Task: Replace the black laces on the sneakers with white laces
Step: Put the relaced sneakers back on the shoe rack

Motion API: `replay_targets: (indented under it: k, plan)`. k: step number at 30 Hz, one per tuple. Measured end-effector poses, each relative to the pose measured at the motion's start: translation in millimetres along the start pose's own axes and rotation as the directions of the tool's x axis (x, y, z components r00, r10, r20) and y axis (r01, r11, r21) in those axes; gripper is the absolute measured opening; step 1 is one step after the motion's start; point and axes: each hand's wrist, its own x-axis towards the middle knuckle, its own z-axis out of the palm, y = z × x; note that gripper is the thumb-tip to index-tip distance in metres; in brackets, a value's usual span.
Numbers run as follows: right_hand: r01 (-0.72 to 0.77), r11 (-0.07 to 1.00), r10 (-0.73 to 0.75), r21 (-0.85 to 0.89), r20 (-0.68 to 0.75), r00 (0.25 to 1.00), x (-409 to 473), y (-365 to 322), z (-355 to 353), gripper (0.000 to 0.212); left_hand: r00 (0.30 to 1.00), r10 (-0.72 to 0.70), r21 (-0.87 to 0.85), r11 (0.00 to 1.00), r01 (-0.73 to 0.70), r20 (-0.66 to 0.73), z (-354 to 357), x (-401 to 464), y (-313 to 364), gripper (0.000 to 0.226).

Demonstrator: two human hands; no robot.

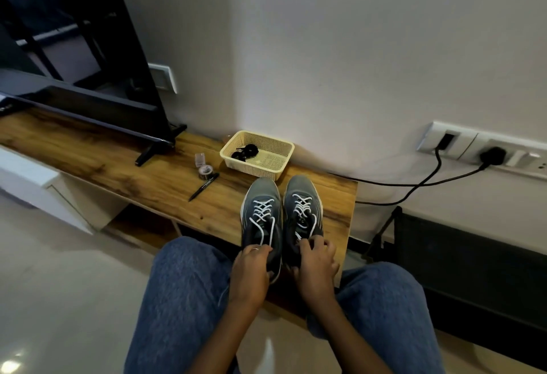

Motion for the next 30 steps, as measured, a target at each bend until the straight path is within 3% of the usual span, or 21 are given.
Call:
replay_targets:
  k: [4,8,19,30]
  plan:
    - [0.052,0.991,-0.043,0.126,-0.074,0.996,-4.1,10.6,10.6,0.033,0.998,-0.002,-0.044,0.999,0.005,0.07,1.5,-2.1,-2.8,0.048]
    - [0.082,0.97,-0.049,0.228,-0.145,0.988,-14.5,16.1,15.9,0.024,0.999,0.008,-0.055,0.998,-0.005,0.053,4.2,-7.8,-2.7,0.05]
    - [0.081,0.993,-0.058,0.09,-0.241,0.969,-28.4,12.4,21.3,0.052,0.999,-0.02,-0.097,0.995,0.017,-0.033,18.3,-20.1,-2.8,0.046]
    - [0.048,0.997,-0.029,0.059,-0.281,0.959,-34.2,11.8,22.4,0.052,0.998,-0.029,-0.131,0.991,0.021,-0.058,27.5,-22.7,-0.5,0.051]
